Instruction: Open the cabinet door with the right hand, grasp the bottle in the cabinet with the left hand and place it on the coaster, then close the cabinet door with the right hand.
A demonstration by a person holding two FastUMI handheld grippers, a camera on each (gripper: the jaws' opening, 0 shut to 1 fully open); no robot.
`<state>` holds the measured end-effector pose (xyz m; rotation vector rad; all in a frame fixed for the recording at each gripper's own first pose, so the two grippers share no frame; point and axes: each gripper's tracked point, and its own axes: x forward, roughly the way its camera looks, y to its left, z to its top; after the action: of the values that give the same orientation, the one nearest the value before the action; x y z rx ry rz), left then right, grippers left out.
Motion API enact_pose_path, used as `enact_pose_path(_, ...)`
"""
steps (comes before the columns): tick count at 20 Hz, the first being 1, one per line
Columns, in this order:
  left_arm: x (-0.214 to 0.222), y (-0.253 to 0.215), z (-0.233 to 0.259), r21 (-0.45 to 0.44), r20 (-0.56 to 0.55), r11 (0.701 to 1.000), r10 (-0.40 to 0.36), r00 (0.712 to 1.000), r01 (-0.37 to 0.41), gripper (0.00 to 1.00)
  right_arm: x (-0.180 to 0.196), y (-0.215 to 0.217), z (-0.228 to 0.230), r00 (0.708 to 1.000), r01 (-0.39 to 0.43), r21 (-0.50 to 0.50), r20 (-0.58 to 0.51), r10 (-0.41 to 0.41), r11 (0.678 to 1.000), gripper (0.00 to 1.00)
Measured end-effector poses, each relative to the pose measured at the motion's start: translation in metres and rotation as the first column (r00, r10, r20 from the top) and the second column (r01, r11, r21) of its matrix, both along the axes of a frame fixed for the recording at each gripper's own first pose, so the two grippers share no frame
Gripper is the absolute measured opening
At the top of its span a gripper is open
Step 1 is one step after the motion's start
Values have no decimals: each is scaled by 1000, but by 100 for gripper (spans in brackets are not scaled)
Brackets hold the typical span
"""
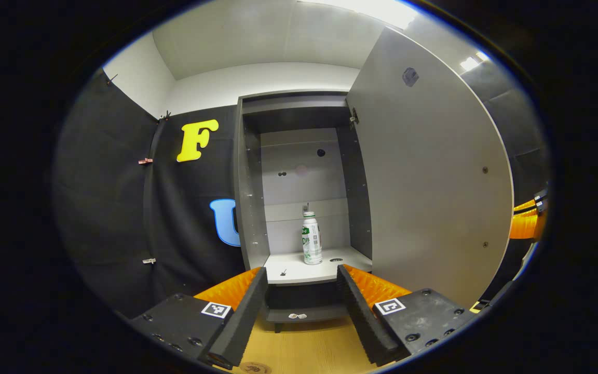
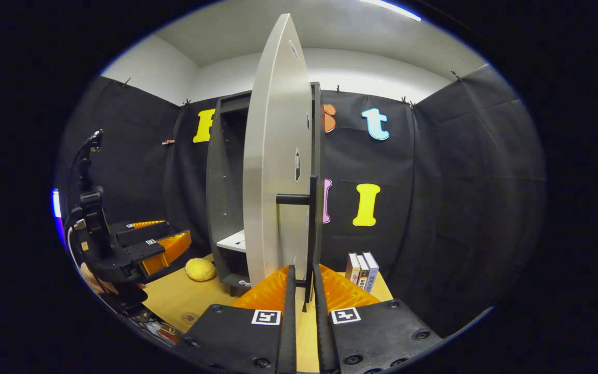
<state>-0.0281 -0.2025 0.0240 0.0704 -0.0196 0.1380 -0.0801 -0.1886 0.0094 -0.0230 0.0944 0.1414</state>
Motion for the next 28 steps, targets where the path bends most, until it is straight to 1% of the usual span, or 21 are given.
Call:
enact_pose_path(2,11,5,-1,2,-6,1000,-12,1000,12,86,-6,2,10,999,24,14,27,-24,1000,21)
enact_pose_path(3,15,7,-1,6,-11,1000,-19,1000,19,90,-11,1,16,998,42,22,51,-43,999,21)
enact_pose_path(4,22,10,-3,2,-18,1000,-30,999,30,86,-16,0,24,995,57,21,81,-59,998,21)
enact_pose_path(6,38,13,-8,-24,-32,998,-66,997,65,86,-22,1,29,990,85,-6,110,-84,996,20)
enact_pose_path(7,45,16,-6,-32,-31,996,-81,996,80,85,-27,4,27,990,95,-13,111,-93,995,12)
enact_pose_path(8,52,20,-2,-30,-29,995,-92,995,91,86,-28,10,30,988,107,-16,114,-105,994,19)
enact_pose_path(10,67,30,3,-11,-16,994,-106,994,106,86,-33,18,34,982,137,-26,133,-132,990,19)
enact_pose_path(12,87,39,3,-1,-12,992,-126,992,126,86,-40,26,31,978,169,-42,129,-162,985,19)
enact_pose_path(15,119,46,6,4,-6,985,-174,985,174,86,-39,45,34,970,211,-65,138,-200,975,22)
enact_pose_path(16,131,47,9,15,1,982,-188,982,188,91,-38,51,36,967,222,-70,142,-211,972,22)
enact_pose_path(17,143,49,11,27,10,979,-201,980,201,87,-38,54,35,963,239,-75,144,-227,968,22)
enact_pose_path(19,166,52,12,26,31,974,-225,974,224,87,-33,64,30,958,268,-80,132,-256,960,20)
enact_pose_path(20,179,48,12,13,41,967,-254,966,254,91,-27,71,24,956,278,-85,119,-267,957,20)
enact_pose_path(22,204,41,14,-7,63,949,-314,947,315,92,-15,83,14,951,300,-99,108,-290,949,21)
enact_pose_path(23,215,40,15,-9,66,942,-334,940,335,89,-10,87,15,947,311,-104,113,-299,945,21)
enact_pose_path(24,229,42,13,-6,64,940,-341,938,342,92,-5,92,14,945,318,-105,116,-306,942,20)
enact_pose_path(25,241,46,11,-3,62,940,-341,938,341,89,0,98,11,945,319,-103,114,-307,942,21)
enact_pose_path(26,255,47,4,-7,58,940,-340,939,341,89,6,103,8,944,321,-103,108,-310,941,21)
enact_pose_path(27,269,47,-1,-16,46,939,-344,938,345,93,12,106,6,943,326,-104,103,-316,940,21)
enact_pose_path(28,284,45,-10,-26,28,934,-355,934,356,90,18,108,3,942,332,-108,94,-323,937,21)
